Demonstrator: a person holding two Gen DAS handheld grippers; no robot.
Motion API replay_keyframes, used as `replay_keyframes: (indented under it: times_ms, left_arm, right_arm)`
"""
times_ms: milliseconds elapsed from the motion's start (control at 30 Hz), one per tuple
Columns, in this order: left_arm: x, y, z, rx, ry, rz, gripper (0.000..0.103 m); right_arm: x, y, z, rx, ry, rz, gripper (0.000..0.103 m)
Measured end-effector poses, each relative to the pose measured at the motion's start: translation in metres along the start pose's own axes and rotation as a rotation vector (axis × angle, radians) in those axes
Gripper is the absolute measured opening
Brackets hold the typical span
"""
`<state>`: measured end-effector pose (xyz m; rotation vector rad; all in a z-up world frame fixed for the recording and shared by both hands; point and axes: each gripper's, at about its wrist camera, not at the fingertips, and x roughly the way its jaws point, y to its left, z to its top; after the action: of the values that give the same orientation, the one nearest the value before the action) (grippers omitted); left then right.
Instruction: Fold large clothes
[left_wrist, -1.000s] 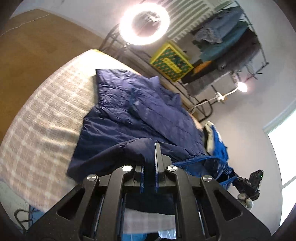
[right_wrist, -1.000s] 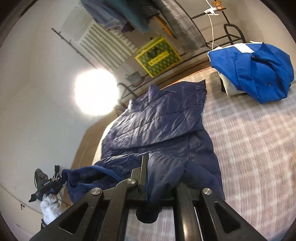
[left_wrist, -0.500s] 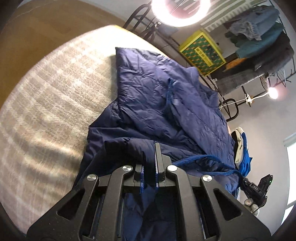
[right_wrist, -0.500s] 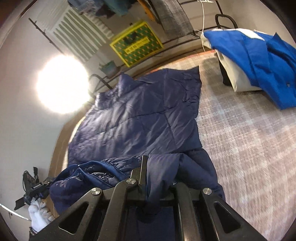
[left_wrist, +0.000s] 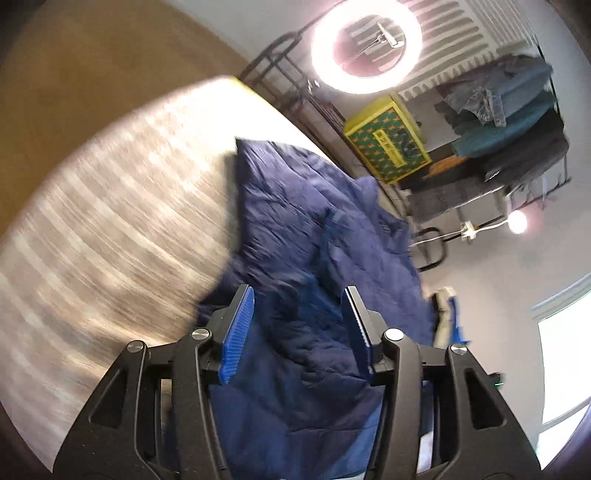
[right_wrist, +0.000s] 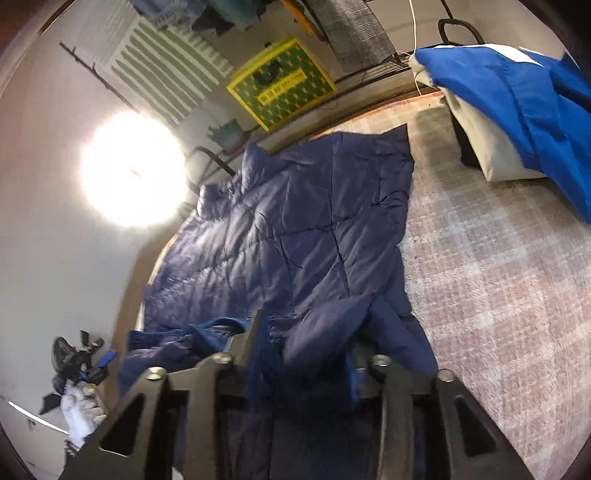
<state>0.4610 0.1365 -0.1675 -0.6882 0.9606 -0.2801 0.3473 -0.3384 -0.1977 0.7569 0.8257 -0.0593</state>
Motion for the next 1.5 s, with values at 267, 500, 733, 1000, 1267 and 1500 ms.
replay_keyframes:
  times_ms: [267, 500, 733, 1000, 1267, 1500]
  left_arm:
    - [0.034, -0.064, -0.030, 0.449, 0.048, 0.221, 0.049]
    - [0.100, -0.089, -0.055, 0.743, 0.095, 0.441, 0.050]
    - [0.113, -0.087, -0.053, 0.763, 0.102, 0.446, 0.000]
    - [0.083, -0.038, 0.012, 0.342, -0.014, 0.318, 0.000]
    - [0.077, -0.064, -0.014, 0.573, 0.085, 0.249, 0.050]
    - [0.112, -0.079, -0.040, 0.773, 0.172, 0.356, 0.050]
  right_arm:
    - [-0.025, -0.003, 0.003, -0.139, -0.041, -0.148, 0.079]
    - [-0.001, -0.005, 0.004, -0.203, 0.025, -0.199, 0.070]
    - [0.022, 0.009, -0.012, -0.347, 0.086, -0.264, 0.026]
    - [0.026, 0.009, -0.022, -0.381, 0.061, -0.339, 0.008]
    - [0.026, 0.008, -0.019, -0.350, 0.068, -0.315, 0.009]
    - [0.026, 0.006, -0.020, -0.346, 0.075, -0.310, 0.009]
